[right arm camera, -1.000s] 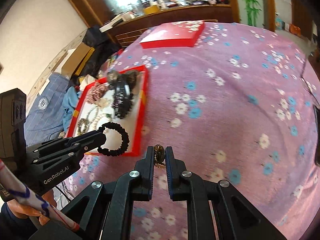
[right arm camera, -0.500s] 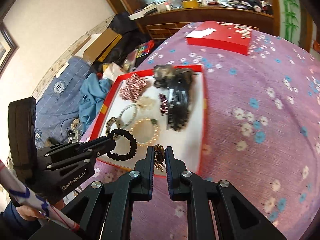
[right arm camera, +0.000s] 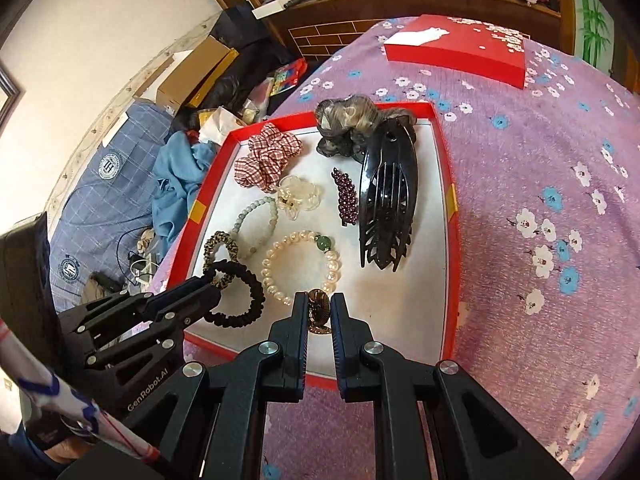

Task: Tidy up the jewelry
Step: 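Carry the pendant and hair tie over the white tray, then open both grippers to release the pendant and hair tie into the tray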

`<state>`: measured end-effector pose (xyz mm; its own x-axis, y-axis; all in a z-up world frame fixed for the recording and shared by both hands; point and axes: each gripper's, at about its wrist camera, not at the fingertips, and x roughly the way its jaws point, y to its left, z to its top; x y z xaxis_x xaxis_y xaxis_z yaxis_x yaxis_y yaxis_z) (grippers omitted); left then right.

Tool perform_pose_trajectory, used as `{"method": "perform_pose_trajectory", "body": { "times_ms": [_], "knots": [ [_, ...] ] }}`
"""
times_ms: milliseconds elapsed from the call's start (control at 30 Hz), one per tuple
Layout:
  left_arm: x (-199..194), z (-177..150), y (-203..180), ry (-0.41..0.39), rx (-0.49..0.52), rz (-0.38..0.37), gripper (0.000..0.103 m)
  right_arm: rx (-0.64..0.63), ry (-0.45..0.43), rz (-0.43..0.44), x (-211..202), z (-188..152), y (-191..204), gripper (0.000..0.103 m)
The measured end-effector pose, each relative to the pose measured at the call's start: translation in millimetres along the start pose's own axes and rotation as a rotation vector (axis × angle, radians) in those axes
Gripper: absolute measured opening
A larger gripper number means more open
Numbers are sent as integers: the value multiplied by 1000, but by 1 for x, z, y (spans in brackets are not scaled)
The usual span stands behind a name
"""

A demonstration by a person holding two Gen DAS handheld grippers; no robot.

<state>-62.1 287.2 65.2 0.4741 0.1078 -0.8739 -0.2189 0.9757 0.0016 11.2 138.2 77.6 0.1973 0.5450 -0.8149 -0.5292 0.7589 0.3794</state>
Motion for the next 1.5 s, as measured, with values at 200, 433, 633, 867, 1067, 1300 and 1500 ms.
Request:
{"method": "perform_pose_trajectory", "body": {
  "times_ms": [200,433,633,867,1067,1300,1500],
  "knots": [
    [6,-1,1,8,9,1,12,13,22,-11,11,3,0,12],
    [9,-2,1,15,10,0,12,30,58,-24,23,3,-3,12],
    [11,-3,1,21,8,5,13,32,80,-24,30,2,-4,13],
    [15,-6,2,34,4,14,13,37,98,-24,38,2,-6,13],
    [18,-8,2,42,0,22,13,40,110,-26,45,2,-7,13],
    [24,-7,2,51,-1,28,13,46,121,-27,51,2,-11,13],
    [26,-6,2,55,-1,31,13,49,128,-34,54,3,-14,13]
  ]
}}
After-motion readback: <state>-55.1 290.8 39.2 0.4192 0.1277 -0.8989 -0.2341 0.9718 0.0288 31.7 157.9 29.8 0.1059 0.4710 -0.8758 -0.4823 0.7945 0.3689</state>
